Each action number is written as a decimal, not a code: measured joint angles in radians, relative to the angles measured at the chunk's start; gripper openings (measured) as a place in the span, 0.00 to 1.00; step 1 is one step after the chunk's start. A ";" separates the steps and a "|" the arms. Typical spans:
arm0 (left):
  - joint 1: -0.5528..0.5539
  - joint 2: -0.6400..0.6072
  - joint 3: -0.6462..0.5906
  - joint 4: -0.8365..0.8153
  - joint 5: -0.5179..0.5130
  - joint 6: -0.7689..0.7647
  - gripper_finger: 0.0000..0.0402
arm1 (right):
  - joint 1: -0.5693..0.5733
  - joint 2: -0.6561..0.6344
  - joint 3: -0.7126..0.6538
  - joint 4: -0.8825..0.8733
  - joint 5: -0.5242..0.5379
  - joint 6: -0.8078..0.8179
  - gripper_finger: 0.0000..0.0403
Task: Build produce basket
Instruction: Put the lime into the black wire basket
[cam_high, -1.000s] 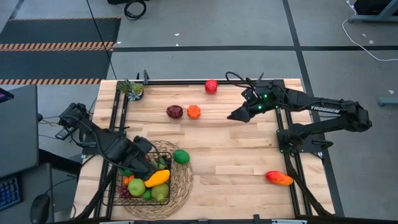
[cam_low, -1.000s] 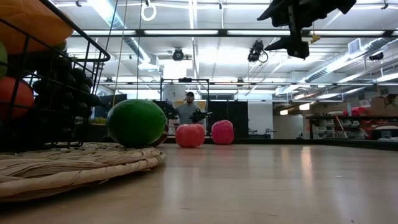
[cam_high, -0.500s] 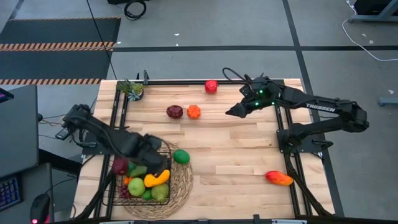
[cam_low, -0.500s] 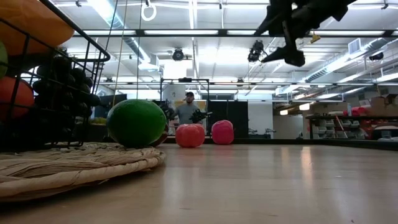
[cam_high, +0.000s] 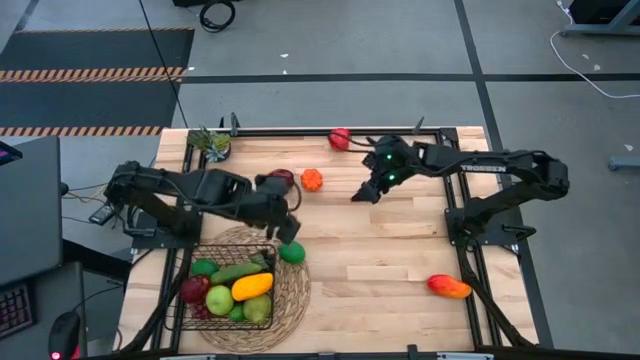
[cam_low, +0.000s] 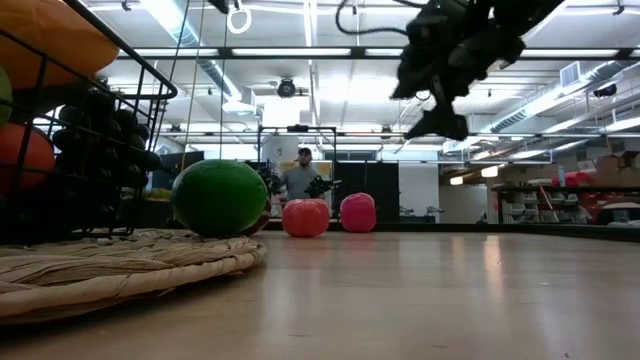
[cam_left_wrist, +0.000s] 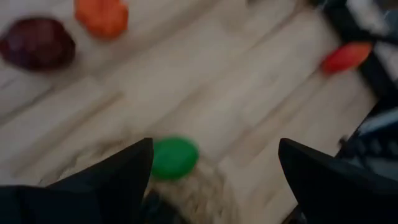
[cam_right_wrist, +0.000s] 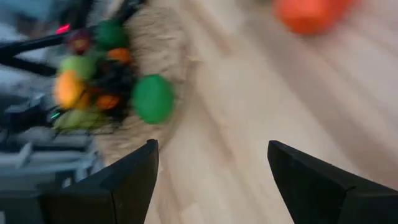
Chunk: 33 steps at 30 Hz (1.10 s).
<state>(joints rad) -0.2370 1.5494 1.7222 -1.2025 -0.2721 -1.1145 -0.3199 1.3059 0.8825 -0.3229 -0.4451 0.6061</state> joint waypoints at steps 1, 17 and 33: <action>0.010 0.000 0.000 0.025 -0.014 0.001 0.88 | 0.018 0.013 0.000 0.035 -0.012 -0.002 0.75; -0.016 0.000 0.000 0.250 -0.017 0.061 0.88 | 0.322 0.225 0.000 0.269 0.120 0.046 0.75; -0.002 0.178 -0.002 0.205 0.115 0.172 0.88 | 0.269 0.031 0.000 -0.172 0.144 -0.115 0.75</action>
<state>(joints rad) -0.2386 1.7274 1.7206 -0.9974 -0.1572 -0.9423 -0.0506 1.3371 0.8822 -0.4953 -0.3011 0.4915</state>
